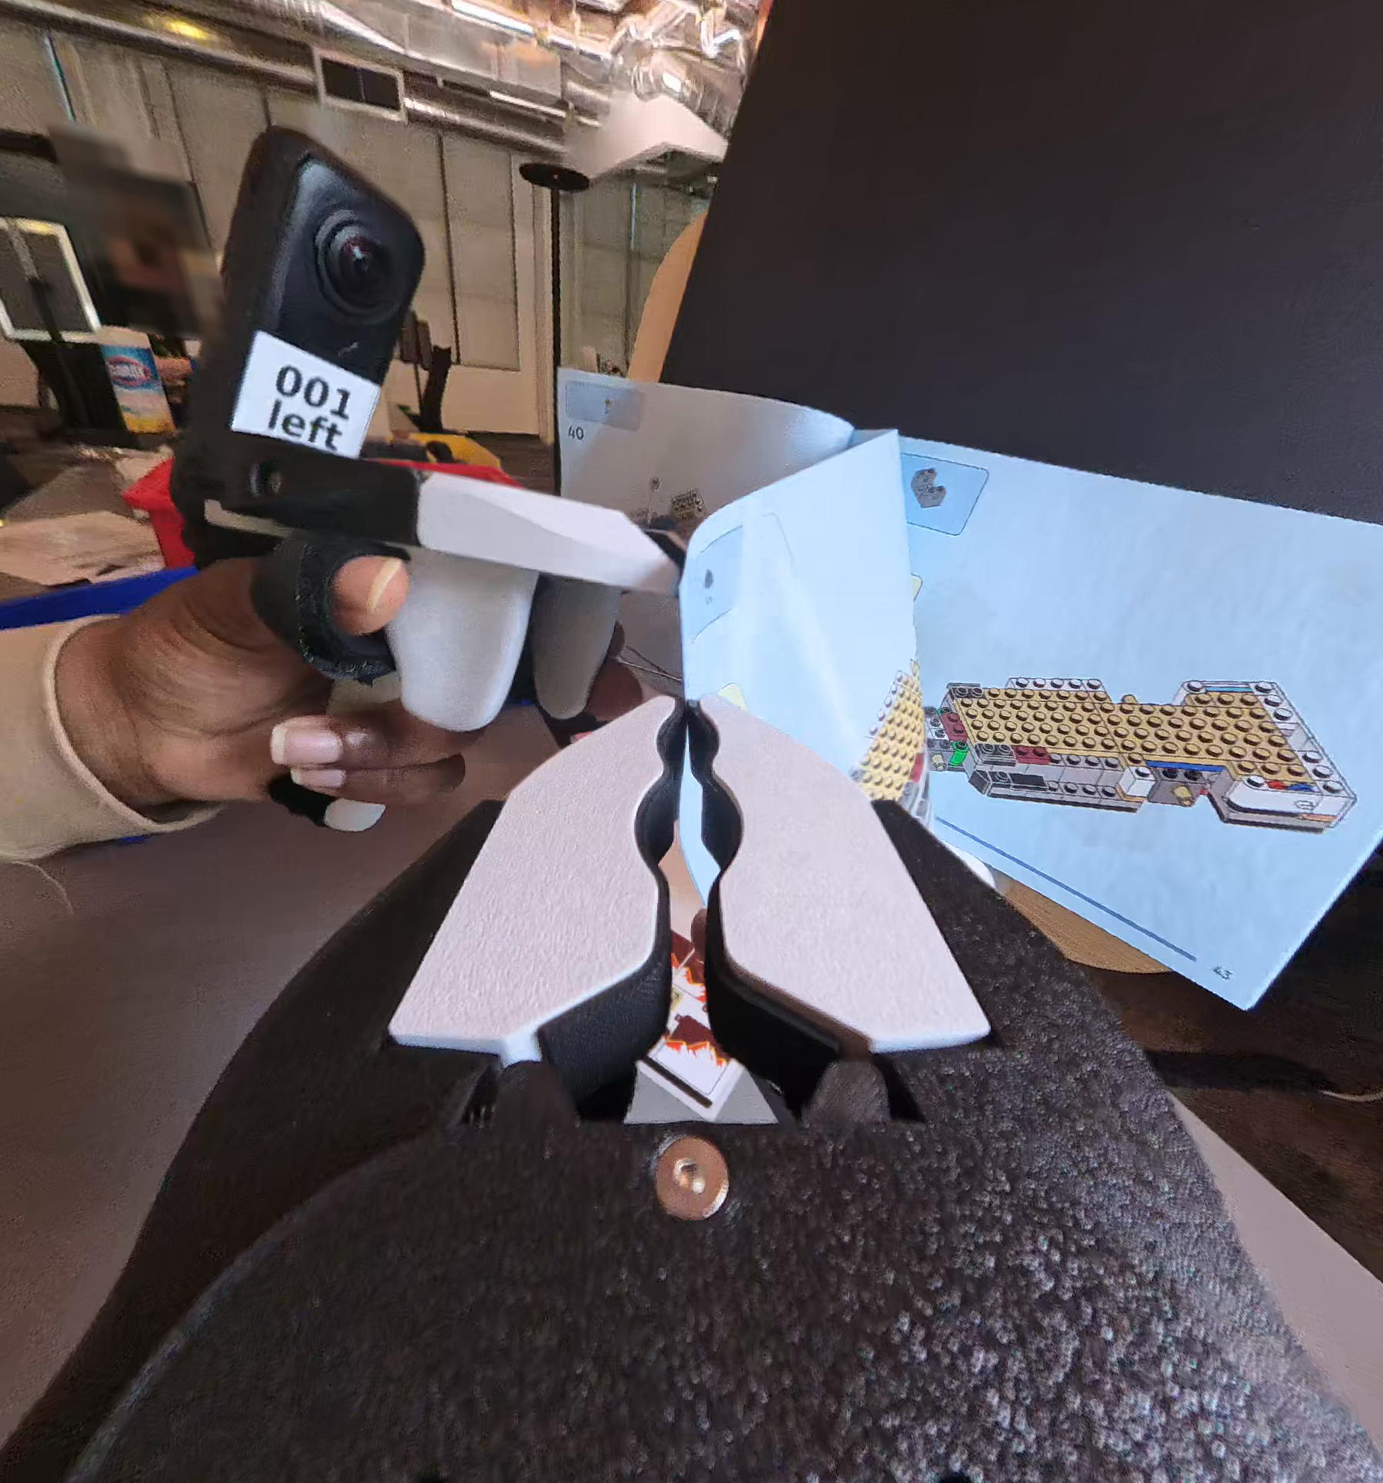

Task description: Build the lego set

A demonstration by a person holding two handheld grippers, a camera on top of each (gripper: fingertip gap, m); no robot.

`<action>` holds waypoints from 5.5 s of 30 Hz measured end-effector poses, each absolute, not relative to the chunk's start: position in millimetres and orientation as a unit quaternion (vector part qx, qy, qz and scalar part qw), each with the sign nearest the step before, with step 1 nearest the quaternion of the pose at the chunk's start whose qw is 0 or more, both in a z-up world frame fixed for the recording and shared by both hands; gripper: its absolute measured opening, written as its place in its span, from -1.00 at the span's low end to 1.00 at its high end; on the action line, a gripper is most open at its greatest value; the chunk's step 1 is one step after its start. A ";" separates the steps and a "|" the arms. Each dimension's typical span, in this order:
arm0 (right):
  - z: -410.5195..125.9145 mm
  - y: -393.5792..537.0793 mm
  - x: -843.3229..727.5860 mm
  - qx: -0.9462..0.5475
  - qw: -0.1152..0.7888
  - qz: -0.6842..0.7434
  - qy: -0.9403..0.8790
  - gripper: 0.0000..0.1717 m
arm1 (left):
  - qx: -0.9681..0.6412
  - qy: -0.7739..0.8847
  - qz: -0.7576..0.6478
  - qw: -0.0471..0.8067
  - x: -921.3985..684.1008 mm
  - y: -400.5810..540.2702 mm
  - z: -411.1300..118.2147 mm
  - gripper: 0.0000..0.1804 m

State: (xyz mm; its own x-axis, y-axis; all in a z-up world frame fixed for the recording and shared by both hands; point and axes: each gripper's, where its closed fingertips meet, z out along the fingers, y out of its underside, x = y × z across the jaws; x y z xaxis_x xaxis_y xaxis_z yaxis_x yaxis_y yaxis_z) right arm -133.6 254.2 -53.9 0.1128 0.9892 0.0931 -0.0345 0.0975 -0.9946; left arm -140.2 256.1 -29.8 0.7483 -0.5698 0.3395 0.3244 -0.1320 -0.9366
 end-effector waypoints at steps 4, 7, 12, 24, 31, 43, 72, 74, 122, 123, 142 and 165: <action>-48.0 254.1 -129.8 -0.485 0.553 0.480 -0.478 -1.00 | -0.679 0.118 -0.323 0.648 -133.2 257.2 -39.6 -0.81; -46.1 253.1 -128.3 -0.482 0.551 0.486 -0.478 -1.00 | -0.672 0.131 -0.337 0.646 -127.7 258.6 -38.6 -0.73; -46.9 249.4 -128.3 -0.478 0.538 0.497 -0.485 -1.00 | -0.662 0.156 -0.352 0.643 -120.1 258.7 -36.8 -0.78; -40.9 246.9 -118.6 -0.474 0.504 0.488 -0.532 -0.97 | -0.666 0.181 -0.334 0.642 -127.4 253.1 -40.5 -0.93; -32.5 252.2 -121.0 -0.501 0.450 0.456 -0.582 -0.69 | -0.669 0.199 -0.321 0.640 -125.7 250.6 -44.7 -0.93; -35.6 241.4 -129.2 -0.475 0.405 0.508 -0.593 -1.00 | -0.670 0.217 -0.296 0.645 -132.0 242.0 -44.9 -0.95; -85.3 249.8 -115.4 -0.483 0.592 0.273 -0.584 -0.28 | -0.661 0.173 -0.281 0.673 -162.1 218.9 -33.7 -1.00; -85.5 230.8 -128.7 -0.477 0.591 0.295 -0.580 -0.28 | -0.663 0.177 -0.277 0.672 -159.1 220.2 -32.4 -1.00; -34.1 395.3 -101.3 -0.580 0.639 0.348 -0.367 -0.72 | -0.787 0.299 0.235 0.486 -270.6 269.5 -114.5 -0.82; -37.9 404.7 -101.9 -0.596 0.631 0.343 -0.360 -0.59 | -0.788 0.298 0.232 0.486 -270.5 269.3 -114.8 -0.81; -44.5 378.5 -110.0 -0.574 0.603 0.360 -0.422 -0.84 | -0.797 0.329 0.251 0.441 -267.2 275.7 -117.4 -0.89; -43.2 392.1 -109.2 -0.587 0.612 0.343 -0.404 -0.58 | -0.804 0.300 0.184 0.479 -256.9 273.1 -108.7 -0.78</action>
